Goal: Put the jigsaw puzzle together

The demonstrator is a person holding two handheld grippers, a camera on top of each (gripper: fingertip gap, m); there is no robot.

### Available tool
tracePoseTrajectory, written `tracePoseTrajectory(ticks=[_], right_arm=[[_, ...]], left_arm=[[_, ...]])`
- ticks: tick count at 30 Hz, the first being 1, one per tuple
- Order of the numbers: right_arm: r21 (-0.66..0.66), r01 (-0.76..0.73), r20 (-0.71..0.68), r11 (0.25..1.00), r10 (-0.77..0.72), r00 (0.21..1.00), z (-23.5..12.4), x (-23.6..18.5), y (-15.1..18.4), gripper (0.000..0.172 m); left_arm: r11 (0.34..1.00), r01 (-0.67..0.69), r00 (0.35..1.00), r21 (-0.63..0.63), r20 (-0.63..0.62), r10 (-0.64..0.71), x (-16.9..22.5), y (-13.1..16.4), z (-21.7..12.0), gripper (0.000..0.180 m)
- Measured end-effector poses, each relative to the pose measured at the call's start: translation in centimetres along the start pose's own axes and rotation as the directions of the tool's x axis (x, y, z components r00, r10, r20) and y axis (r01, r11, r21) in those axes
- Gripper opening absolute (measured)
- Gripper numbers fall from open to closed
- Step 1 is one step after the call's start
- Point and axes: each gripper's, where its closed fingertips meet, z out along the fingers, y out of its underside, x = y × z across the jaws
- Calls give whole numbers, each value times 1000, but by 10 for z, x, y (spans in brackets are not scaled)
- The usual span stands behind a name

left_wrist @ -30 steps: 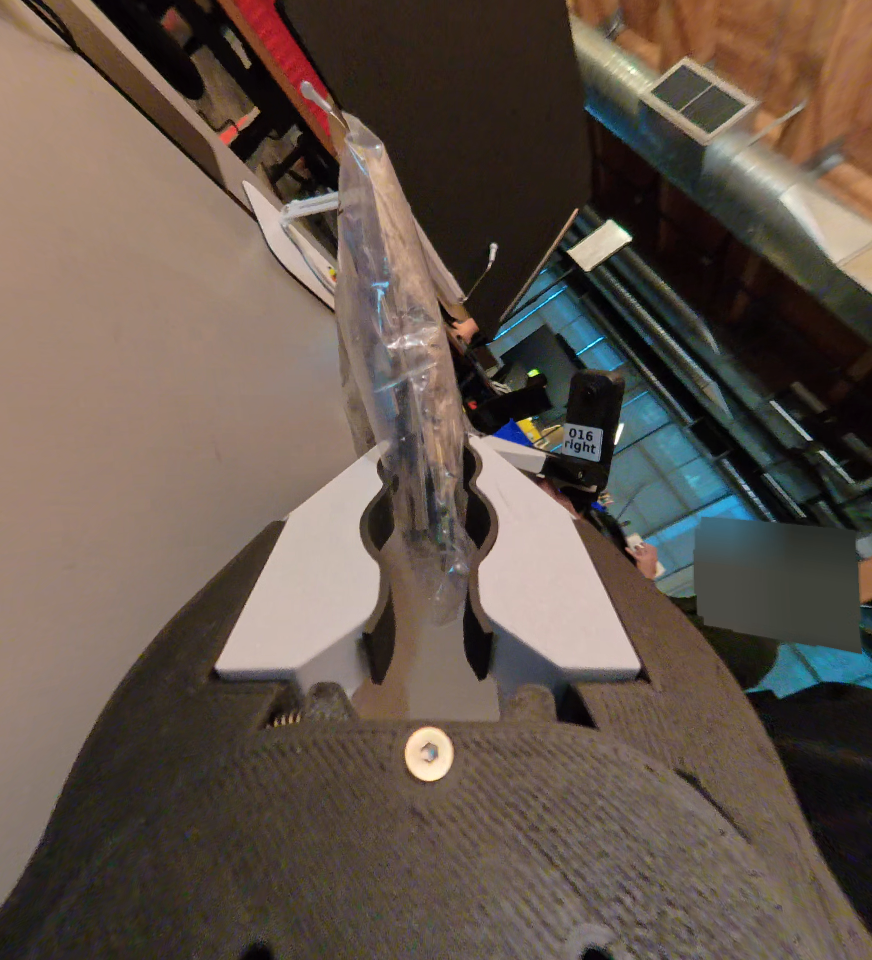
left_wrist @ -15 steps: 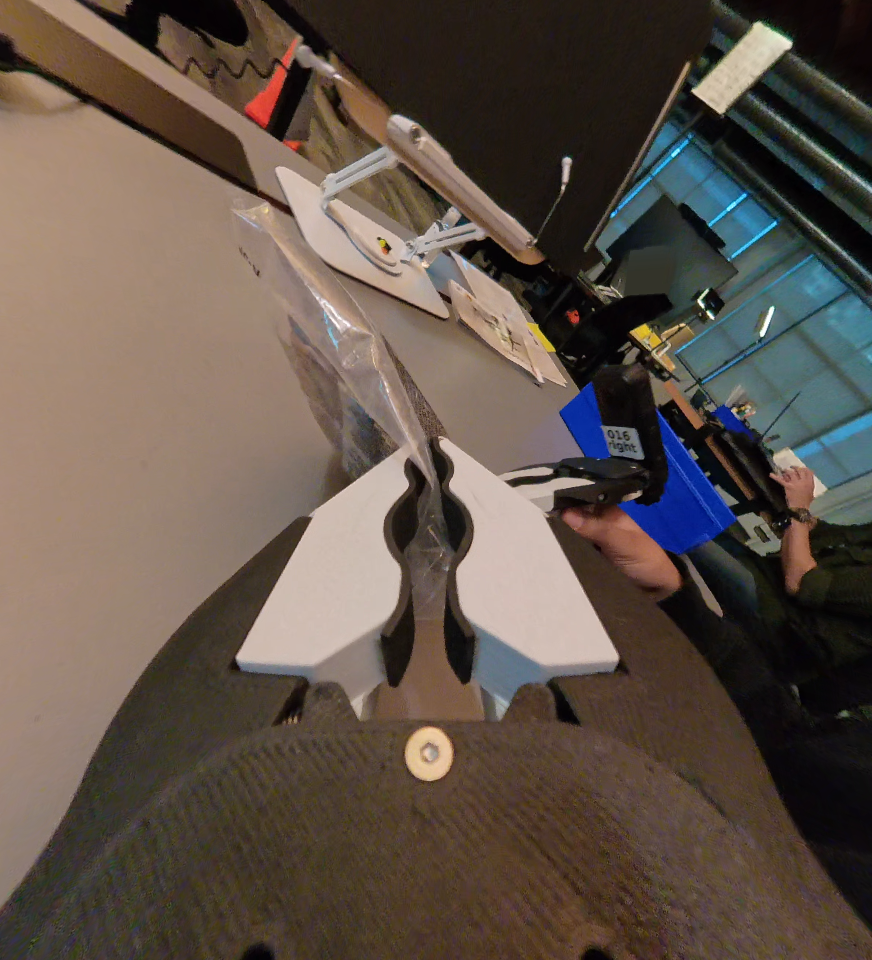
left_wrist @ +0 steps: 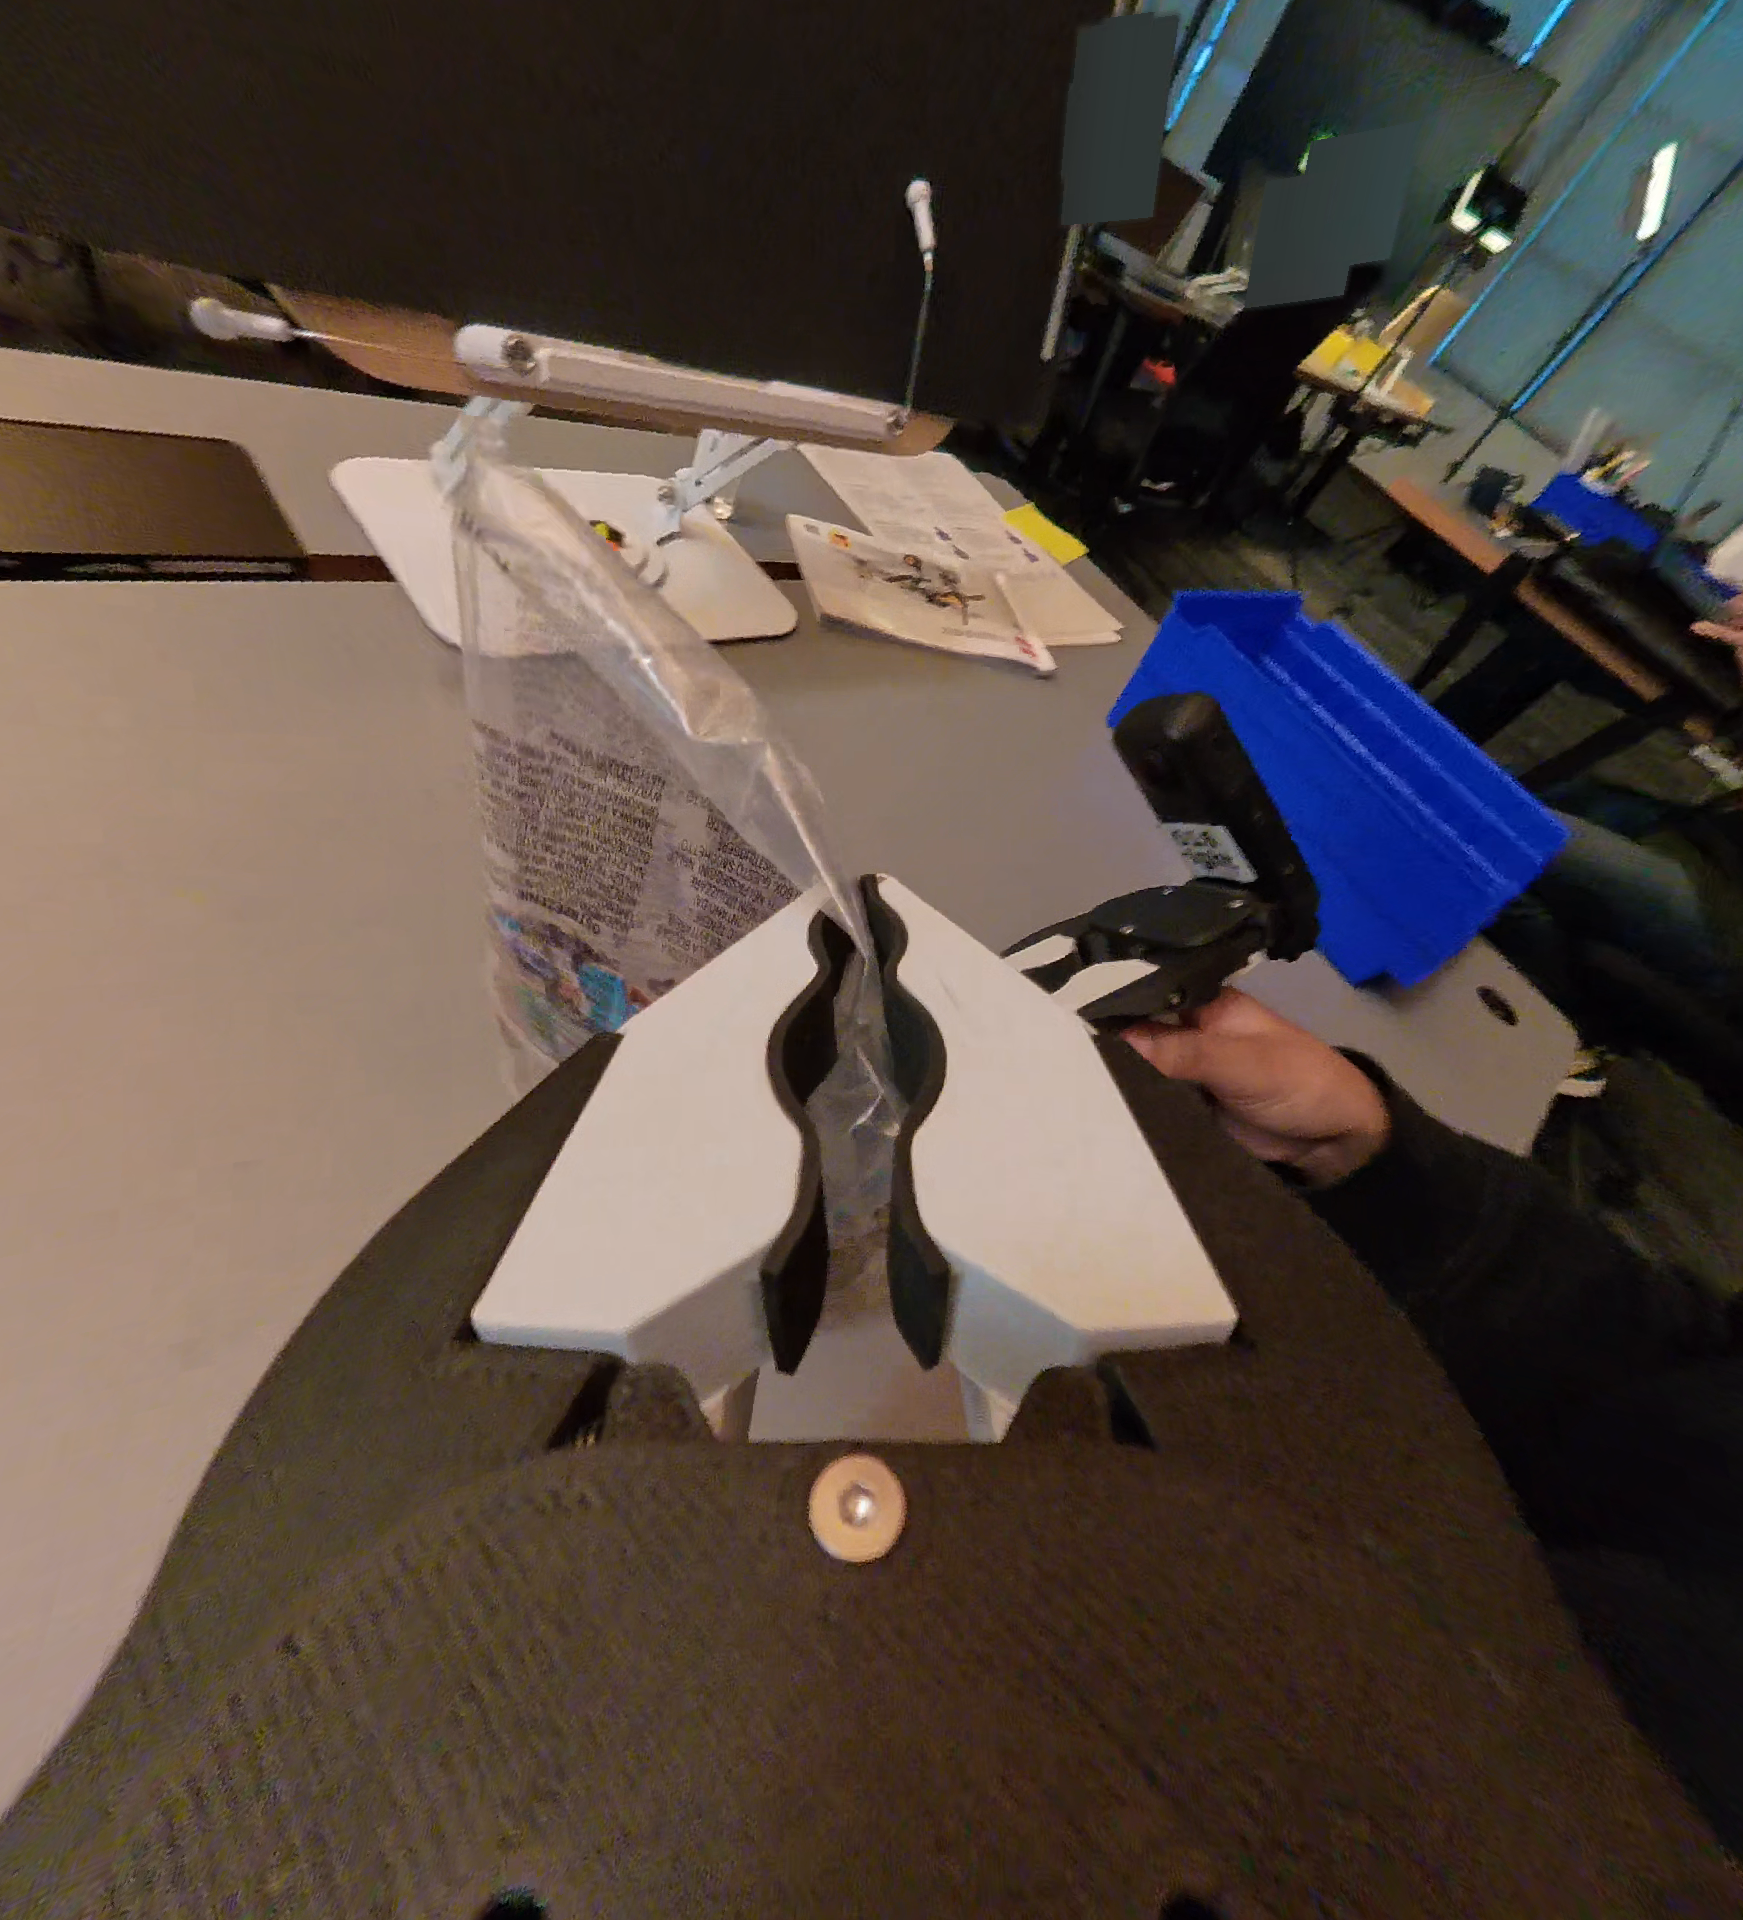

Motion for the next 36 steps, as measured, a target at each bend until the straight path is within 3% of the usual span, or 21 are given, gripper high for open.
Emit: tracePoseTrajectory(ticks=[4,7,10,11,12,15,18,20,24,25,27,29,30,32,36], right_arm=[[21,43,-22,999,-43,999,-5,-1,-5,26],[43,87,-46,995,-85,995,-8,-3,-11,27],[64,126,-71,990,-122,990,-12,-3,-16,27],[73,140,-63,987,-136,989,-13,-6,-18,28],[86,158,-38,984,-155,987,-14,-12,-19,32],[155,195,73,968,-208,975,-17,-39,-28,45],[261,221,158,940,-268,951,-25,-72,-45,65],[309,292,143,905,-348,926,-27,-90,-56,79],[265,506,-21,821,-520,854,-19,-97,-71,94],[232,539,-46,810,-544,838,-16,-95,-72,86],[161,578,-65,800,-575,815,-13,-91,-71,49],[140,586,-77,798,-581,810,-17,-88,-72,12],[147,581,-104,801,-571,814,-21,-84,-76,4],[178,543,-91,821,-536,839,-27,-81,-81,0],[220,408,-24,886,-413,910,-34,-69,-85,0]], left_arm=[[999,-36,999,25,4,36,7,-11,3,0],[999,-44,999,-16,-25,44,16,-8,9,0],[997,-56,998,-47,36,57,3,-2,14,0],[999,-33,999,-39,-3,33,9,-2,14,0],[999,-16,999,-28,-36,15,16,-3,13,0],[996,-76,997,-46,18,76,14,-1,15,0],[998,-60,996,-31,-68,58,38,-6,18,0],[991,-118,993,-59,-25,117,38,-4,24,0],[987,-133,983,-95,-138,119,69,3,36,0],[982,-159,983,-103,-113,148,67,4,40,0],[980,-164,981,-112,-124,150,69,6,45,0],[992,-104,969,-74,-231,84,84,1,45,22],[998,-57,965,-40,-260,45,86,-5,43,36],[1000,6,962,27,-273,1,81,-14,36,58],[995,65,974,78,-220,-46,54,-2,25,58]])
